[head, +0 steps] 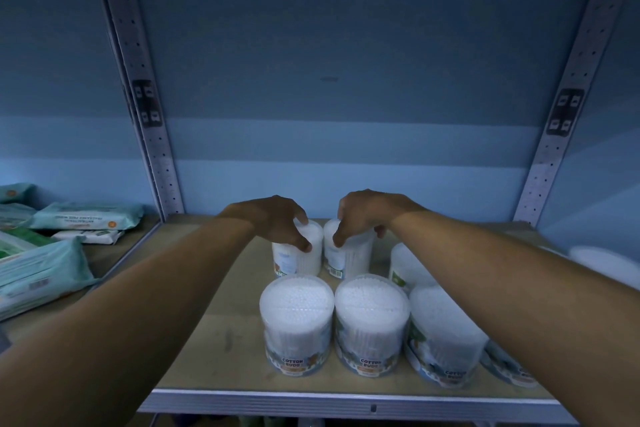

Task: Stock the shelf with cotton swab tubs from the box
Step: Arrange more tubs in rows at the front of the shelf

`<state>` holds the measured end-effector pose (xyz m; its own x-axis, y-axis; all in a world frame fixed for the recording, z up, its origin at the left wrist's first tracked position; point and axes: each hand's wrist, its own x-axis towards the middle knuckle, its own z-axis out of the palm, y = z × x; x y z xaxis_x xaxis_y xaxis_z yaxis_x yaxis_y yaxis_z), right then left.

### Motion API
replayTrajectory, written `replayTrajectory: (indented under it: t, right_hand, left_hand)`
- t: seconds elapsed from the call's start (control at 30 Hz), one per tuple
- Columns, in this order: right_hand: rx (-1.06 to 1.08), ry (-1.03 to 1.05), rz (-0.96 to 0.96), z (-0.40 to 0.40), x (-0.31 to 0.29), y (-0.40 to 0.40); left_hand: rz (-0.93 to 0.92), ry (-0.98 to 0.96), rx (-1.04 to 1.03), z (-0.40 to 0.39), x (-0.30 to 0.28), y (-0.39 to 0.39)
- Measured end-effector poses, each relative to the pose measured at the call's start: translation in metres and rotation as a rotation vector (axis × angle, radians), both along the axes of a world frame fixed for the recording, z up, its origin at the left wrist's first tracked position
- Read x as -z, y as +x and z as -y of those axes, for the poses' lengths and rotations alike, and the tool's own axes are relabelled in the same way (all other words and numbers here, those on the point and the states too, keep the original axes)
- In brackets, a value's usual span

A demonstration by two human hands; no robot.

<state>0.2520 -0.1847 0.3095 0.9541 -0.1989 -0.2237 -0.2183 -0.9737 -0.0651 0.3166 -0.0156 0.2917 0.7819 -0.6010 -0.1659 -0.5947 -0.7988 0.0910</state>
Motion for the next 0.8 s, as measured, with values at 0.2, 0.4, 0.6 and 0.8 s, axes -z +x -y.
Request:
replayTrajectory:
  t: [0.2,0.4,0.6,0.8]
  right_hand:
    - [-0.06,0.124,-0.069,0.015,0.002,0.001]
    - [-0.046,0.112,-0.026,0.017,-0.005,0.001]
    - [0.008,0.002,-0.002,0.01,0.0,-0.001]
    - [0.008,0.044,-0.017,0.004,0.005,0.006]
  left_hand:
    - [0.007,0.004,-0.007,0.002,0.003,0.001]
    - [0.008,-0.003,-0.014,0.001,0.0,0.001]
    - [-0.02,0.06,-0.021,0.006,-0.004,-0.001]
    - [-0.031,0.052,-0.046,0.011,-0.006,-0.001]
